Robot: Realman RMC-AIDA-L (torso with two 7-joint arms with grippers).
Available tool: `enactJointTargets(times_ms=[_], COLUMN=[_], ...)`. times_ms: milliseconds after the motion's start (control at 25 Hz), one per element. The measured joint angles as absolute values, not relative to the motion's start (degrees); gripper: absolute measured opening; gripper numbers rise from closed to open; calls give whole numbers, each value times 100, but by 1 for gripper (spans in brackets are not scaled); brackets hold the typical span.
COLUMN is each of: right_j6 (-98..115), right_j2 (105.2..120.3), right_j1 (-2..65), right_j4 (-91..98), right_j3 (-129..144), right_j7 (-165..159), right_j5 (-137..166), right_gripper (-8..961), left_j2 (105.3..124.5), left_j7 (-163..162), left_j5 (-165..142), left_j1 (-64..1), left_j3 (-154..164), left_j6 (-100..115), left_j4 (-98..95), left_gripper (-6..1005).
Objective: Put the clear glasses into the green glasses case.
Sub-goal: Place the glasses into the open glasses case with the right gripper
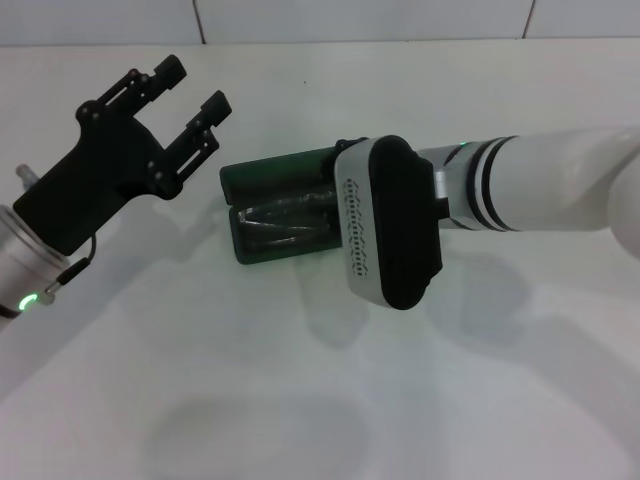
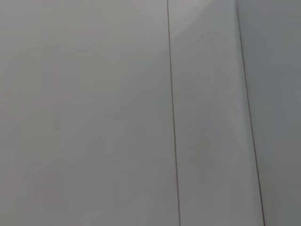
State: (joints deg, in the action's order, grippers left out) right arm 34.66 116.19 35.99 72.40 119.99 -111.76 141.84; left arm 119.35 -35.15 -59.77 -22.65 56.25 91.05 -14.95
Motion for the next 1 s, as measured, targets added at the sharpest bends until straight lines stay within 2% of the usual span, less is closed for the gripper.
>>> enactJointTargets(times_ms=[640,1000], right_j6=[5052,5332], right_j2=[11599,11614], right_j1=[3528,4227], right_j4=[7702,6233], right_j3=[11088,10206], right_j7=[-10516,-10333], right_j5=[12486,11538], right_gripper=[273,277], left_j2=[11920,11920], left_j7=[-3506,-3512], left_j5=[-5980,-6030], left_j1=[-2279,-2255], left_j3=[5624,5625], left_j6=[9096,9101], left_j4=[-1503,-1512], left_gripper=[595,595])
